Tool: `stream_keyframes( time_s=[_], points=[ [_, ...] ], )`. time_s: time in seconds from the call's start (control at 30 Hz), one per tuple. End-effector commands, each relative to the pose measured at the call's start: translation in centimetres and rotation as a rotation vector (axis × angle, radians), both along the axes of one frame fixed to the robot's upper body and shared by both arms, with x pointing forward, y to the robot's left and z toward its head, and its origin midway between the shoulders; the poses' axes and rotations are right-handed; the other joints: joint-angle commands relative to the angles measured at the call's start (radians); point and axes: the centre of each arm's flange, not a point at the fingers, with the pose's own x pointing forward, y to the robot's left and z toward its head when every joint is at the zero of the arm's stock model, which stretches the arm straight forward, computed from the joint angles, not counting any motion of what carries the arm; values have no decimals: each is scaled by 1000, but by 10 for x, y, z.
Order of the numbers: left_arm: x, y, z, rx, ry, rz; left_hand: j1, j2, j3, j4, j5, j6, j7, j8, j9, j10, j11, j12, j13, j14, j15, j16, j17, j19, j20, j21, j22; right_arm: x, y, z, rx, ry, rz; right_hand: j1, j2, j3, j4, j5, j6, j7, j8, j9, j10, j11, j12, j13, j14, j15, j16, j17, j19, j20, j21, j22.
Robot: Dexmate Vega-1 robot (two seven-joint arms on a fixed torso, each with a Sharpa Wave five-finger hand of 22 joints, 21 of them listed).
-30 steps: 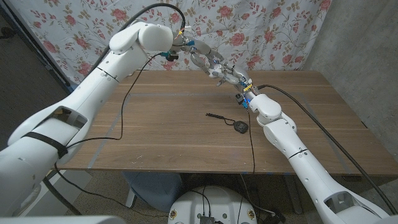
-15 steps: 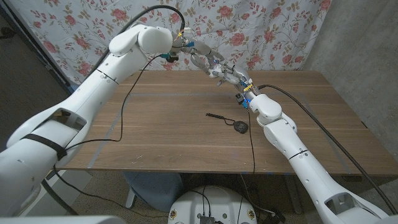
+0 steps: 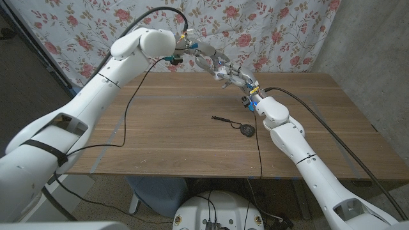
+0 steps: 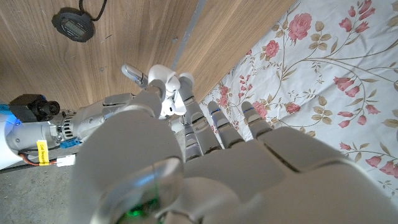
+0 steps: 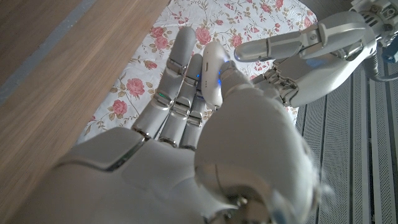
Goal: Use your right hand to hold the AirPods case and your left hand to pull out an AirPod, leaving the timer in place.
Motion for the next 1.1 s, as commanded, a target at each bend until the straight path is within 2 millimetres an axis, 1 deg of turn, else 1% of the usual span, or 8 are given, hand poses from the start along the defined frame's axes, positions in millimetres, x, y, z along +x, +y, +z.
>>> stream_keyframes(
  time_s=[0.03, 0.23, 0.27, 0.47, 0.73, 0.83, 1.0, 1.1],
  points=[
    [-3, 4, 0, 1, -7, -4, 13, 1, -2, 0, 1, -6, -3, -5, 3, 13, 0, 11, 10, 20, -6, 10, 6, 8, 0, 2, 1, 0, 2, -1, 10, 2, -8, 13, -3, -1, -3, 3, 0, 3, -3, 2, 143, -133, 1, 54, 51, -173, -2, 3, -92, -111, 6, 2],
    [-3, 5, -1, -1, -15, -2, 25, 2, -7, -3, -1, -10, -5, -8, 3, 22, 0, 33, 30, 37, -10, 19, 15, 8, 0, 0, 1, 1, 2, -1, 15, 5, -14, 14, -3, -1, -4, 3, 0, 2, -4, 2, 142, -134, -1, 55, 52, -173, -2, 4, -94, -111, 11, 2],
    [-3, 6, 0, -3, -21, -6, 26, 2, -7, -2, -1, -10, -4, -9, 3, 23, 0, 36, 32, 36, -10, 19, 16, 8, 1, 0, 1, 1, 2, -1, 18, 7, -15, 14, -3, -1, -4, 3, 0, 2, -4, 2, 144, -131, 0, 55, 52, -173, -2, 4, -94, -111, 11, 2],
    [0, 6, -1, -2, -7, -4, 47, 12, -7, -4, 0, -10, -3, -10, 4, 33, 0, 62, 56, 57, -16, 33, 30, 12, 0, -1, 0, 1, 2, -1, 19, 4, -17, 15, -4, -1, -4, 4, 1, 1, -4, 2, 145, -130, -1, 55, 52, -173, -2, 5, -96, -110, 15, 1],
    [2, 7, -3, 1, -6, -3, 65, 11, -10, -8, 1, -9, -7, -11, 4, 33, 0, 81, 76, 58, -17, 38, 39, 14, -1, -1, 0, 1, 0, -1, 33, 5, -31, 15, -4, -1, -5, 4, 1, 1, -4, 2, 147, -130, -3, 53, 52, -172, -3, 6, -99, -110, 20, 1],
    [2, 7, -4, 8, -9, -2, 72, 4, -18, -7, -1, -22, -8, -16, 4, 21, 1, 91, 91, 45, -11, 37, 47, 12, 2, -3, 0, 1, 0, -1, 35, 5, -32, 16, -4, -1, -5, 4, 2, 2, -4, 2, 146, -131, -3, 56, 52, -172, -3, 7, -100, -110, 23, 1],
    [1, 5, -5, 18, -13, 6, 75, -1, -25, -5, -3, -27, -9, -18, 5, 7, 1, 97, 102, 35, -12, 35, 52, 10, 4, -5, 0, 0, -2, -1, 38, 6, -29, 16, -4, -1, -5, 4, 3, 1, -4, 2, 146, -131, -4, 55, 53, -172, -3, 7, -102, -110, 25, 0],
    [1, 4, -6, 20, -4, 4, 79, -11, -34, -3, -5, -38, -12, -21, 5, -23, 2, 98, 116, 15, -7, 28, 56, 7, 5, -6, 0, 0, -3, -1, 48, 8, -30, 17, -4, -1, -5, 5, 3, 1, -4, 2, 145, -131, -5, 56, 53, -172, -3, 8, -103, -110, 27, 0]
  ],
)
